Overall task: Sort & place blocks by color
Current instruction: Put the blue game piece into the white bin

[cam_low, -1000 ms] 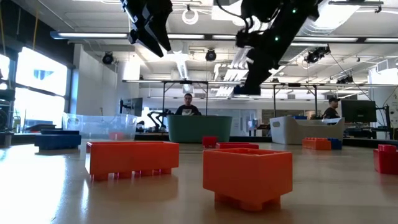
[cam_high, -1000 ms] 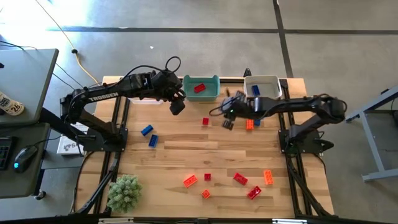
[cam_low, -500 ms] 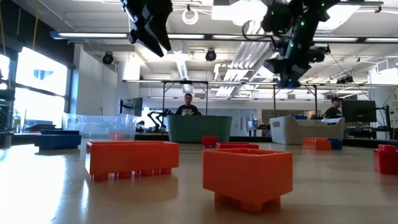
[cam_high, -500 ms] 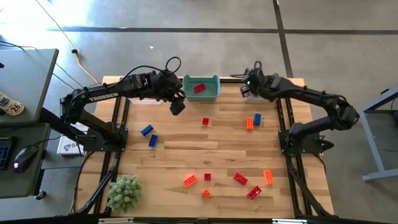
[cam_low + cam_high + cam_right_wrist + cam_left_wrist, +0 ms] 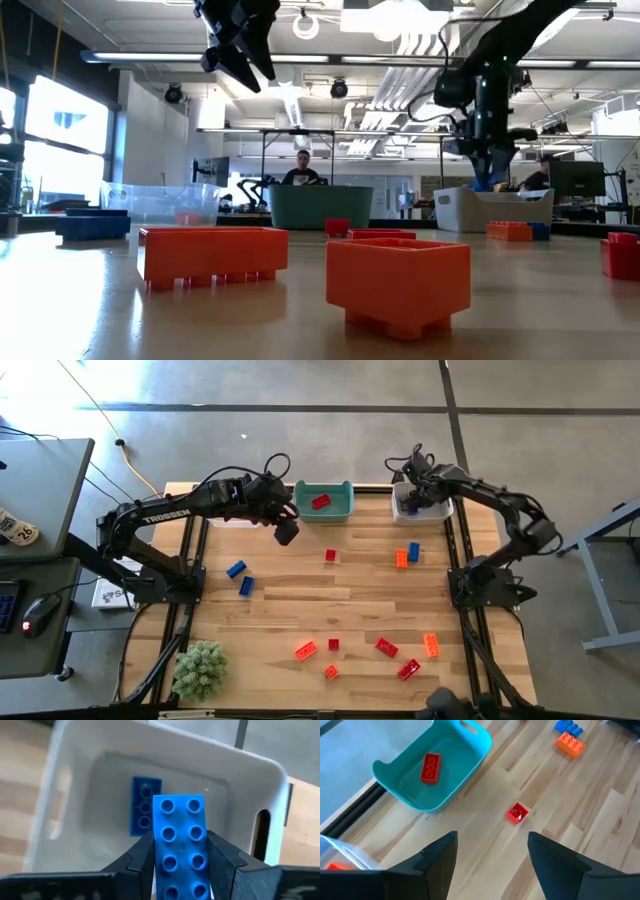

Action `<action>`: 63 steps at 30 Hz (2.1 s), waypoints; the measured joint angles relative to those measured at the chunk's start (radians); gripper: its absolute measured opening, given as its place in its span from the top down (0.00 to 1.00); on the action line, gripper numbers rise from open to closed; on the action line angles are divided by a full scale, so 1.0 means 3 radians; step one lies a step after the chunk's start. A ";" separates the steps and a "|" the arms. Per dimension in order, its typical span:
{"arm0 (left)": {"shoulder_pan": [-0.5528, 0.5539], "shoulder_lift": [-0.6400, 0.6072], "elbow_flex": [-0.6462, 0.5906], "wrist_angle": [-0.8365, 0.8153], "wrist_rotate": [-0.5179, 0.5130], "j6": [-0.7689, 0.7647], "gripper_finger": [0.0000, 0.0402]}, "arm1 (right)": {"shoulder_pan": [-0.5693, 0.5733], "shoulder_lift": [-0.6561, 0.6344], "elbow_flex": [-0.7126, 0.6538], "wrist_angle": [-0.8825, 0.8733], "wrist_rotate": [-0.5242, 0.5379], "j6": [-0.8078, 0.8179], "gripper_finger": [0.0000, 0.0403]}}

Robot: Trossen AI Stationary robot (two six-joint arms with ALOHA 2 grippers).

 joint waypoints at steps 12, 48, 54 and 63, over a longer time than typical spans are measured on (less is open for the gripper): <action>0.0000 0.0000 0.0000 -0.0147 -0.0023 -0.0319 0.42 | -0.0173 0.0286 0.0000 0.0081 0.0044 -0.0531 0.48; -0.0219 -0.0001 -0.1136 -0.1462 0.0137 -0.1374 0.31 | -0.0002 -0.0584 0.0000 0.0016 -0.0437 -0.0414 0.50; -0.0219 -0.0001 -0.1457 -0.1249 0.0140 -0.1373 0.32 | 0.0102 -0.0584 0.0000 0.0102 -0.0437 -0.0382 0.50; -0.0214 -0.0001 -0.1909 -0.0908 0.0277 -0.1343 0.31 | 0.0148 -0.0584 0.0000 0.0131 -0.0437 -0.0256 0.50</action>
